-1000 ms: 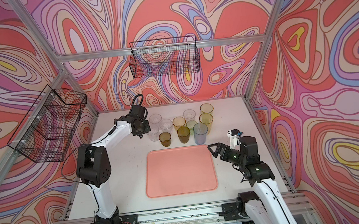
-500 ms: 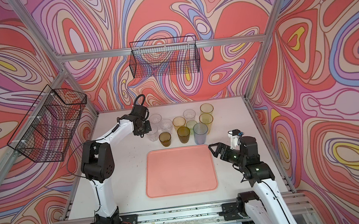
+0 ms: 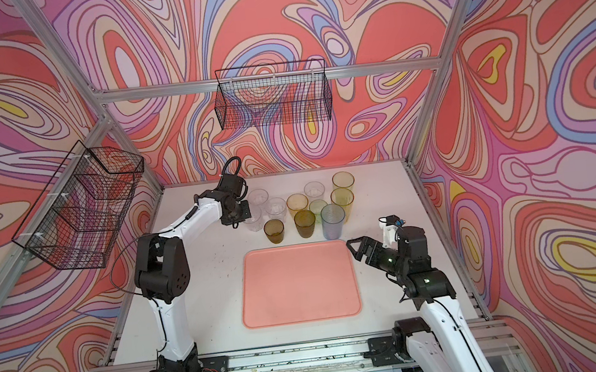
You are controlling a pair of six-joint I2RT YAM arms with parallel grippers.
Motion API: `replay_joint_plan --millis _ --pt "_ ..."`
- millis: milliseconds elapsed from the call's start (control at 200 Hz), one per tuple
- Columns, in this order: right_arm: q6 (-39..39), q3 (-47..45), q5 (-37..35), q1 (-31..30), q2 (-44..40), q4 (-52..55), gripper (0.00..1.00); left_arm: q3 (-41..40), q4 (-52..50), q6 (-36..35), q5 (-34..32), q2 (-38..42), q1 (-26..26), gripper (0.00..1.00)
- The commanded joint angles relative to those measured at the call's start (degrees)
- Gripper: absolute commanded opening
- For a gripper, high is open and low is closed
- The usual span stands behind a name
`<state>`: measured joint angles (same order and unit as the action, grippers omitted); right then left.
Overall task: Place the glasses into the tray
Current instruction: Pick up the glass from the top-center of the table.
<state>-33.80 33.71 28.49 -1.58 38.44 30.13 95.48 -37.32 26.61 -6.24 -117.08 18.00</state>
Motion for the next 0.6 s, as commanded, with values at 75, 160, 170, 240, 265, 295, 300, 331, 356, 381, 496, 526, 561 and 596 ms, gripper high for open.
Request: replay_joint_plan --millis 75,160,170,240,265,295,300,331,356,381,496,526,561,596 --pt "-0.5 -0.5 -0.7 -0.3 -0.2 0.5 0.98 -2.0 -2.4 -1.3 0.1 4.6 -0.3 0.0" --pt "-0.8 -0.5 -0.5 -0.2 -0.4 0.5 0.98 -3.5 -2.5 -1.1 -0.1 6.4 -0.3 0.0" --pt "-0.9 -0.5 -0.5 -0.3 -0.4 0.4 0.98 -3.7 -2.5 -1.1 -0.1 6.6 -0.3 0.0" --pt "-0.9 -0.4 -0.2 -0.2 -0.5 0.7 0.99 -5.5 -2.0 -0.8 -0.2 8.6 -0.3 0.0" --pt "-0.8 -0.4 0.0 -0.3 -0.4 0.9 0.98 -6.2 -1.8 -0.6 -0.2 9.3 -0.3 0.0" --pt "-0.9 -0.3 0.1 -0.3 -0.4 1.0 0.98 -6.9 -1.6 -0.4 -0.3 10.1 -0.3 0.0" --pt "-0.8 -0.3 0.1 -0.3 -0.4 1.1 0.98 -7.0 -1.6 -0.3 -0.2 10.3 -0.3 0.0" --pt "-0.9 -0.3 0.3 -0.3 -0.4 1.3 0.98 -7.7 -1.5 -0.2 -0.2 11.0 -0.3 0.0" --pt "-0.8 -0.2 0.4 -0.2 -0.4 1.4 0.98 -8.2 -1.6 0.0 -0.1 11.7 -0.3 0.0" --pt "-0.9 -0.2 0.5 -0.3 -0.4 1.5 0.98 -8.7 -1.5 0.2 -0.1 12.3 -0.3 0.0" --pt "-0.9 0.2 0.3 -0.2 -0.1 2.8 0.98 -11.2 -1.5 1.1 0.8 15.3 -0.2 0.0" --pt "-0.9 0.3 0.3 -0.2 -0.1 3.1 0.98 -11.9 -1.5 1.4 0.9 16.3 -0.2 0.0" --pt "-0.9 0.4 0.3 -0.3 -0.1 3.5 0.98 -12.8 -1.6 1.7 1.0 17.3 -0.2 0.0" --pt "-0.6 0.5 0.2 -0.2 -0.1 3.9 0.98 -13.5 -1.7 1.9 1.1 18.3 0.0 0.0"
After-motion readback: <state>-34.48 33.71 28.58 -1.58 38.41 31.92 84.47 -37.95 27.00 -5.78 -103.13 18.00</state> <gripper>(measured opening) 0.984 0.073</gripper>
